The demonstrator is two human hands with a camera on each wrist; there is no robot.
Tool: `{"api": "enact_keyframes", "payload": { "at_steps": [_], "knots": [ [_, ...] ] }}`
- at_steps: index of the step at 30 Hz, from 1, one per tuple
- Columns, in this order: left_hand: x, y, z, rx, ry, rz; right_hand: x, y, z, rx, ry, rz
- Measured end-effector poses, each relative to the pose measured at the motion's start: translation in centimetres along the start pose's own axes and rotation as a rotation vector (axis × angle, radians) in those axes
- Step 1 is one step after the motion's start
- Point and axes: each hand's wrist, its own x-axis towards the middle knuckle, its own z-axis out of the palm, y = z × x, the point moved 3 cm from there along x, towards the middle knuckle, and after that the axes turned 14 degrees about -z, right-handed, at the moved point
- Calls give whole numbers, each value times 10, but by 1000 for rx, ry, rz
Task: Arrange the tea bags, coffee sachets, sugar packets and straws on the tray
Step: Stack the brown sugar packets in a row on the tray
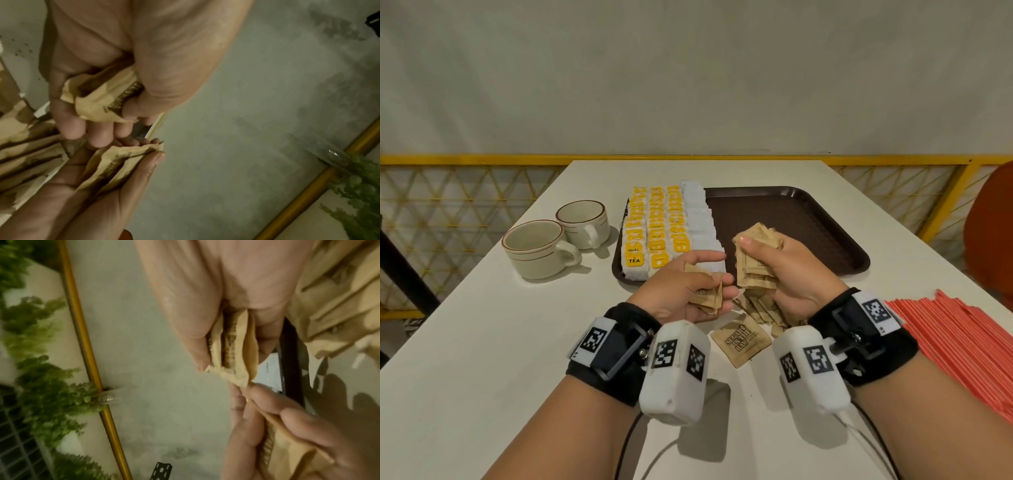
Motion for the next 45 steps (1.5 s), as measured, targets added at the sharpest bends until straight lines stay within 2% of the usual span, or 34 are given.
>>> {"api": "enact_keyframes", "payload": {
  "at_steps": [3,7,13,17,23,30,33,40,45],
  "knots": [
    [2,-3,6,62,67,39,-1,1,1,60,7,75],
    [9,-11,7,218,190,107,-4,7,8,70,-25,101],
    [10,-9,3,213,218,132,-6,7,10,40,-91,186],
    [8,-6,0,185,240,143,-10,0,9,133,-168,276],
    [3,5,-6,77,314,231,-7,-1,10,221,-129,134],
    [4,-2,4,363,319,302,-7,7,13,115,-129,82],
    [5,-4,5,351,314,264,-8,9,16,125,-144,89],
    [4,2,0,169,260,171,-5,7,10,118,-39,111],
    [-3,11,-13,70,229,166,-4,-2,3,69,55,4]
  ]
}}
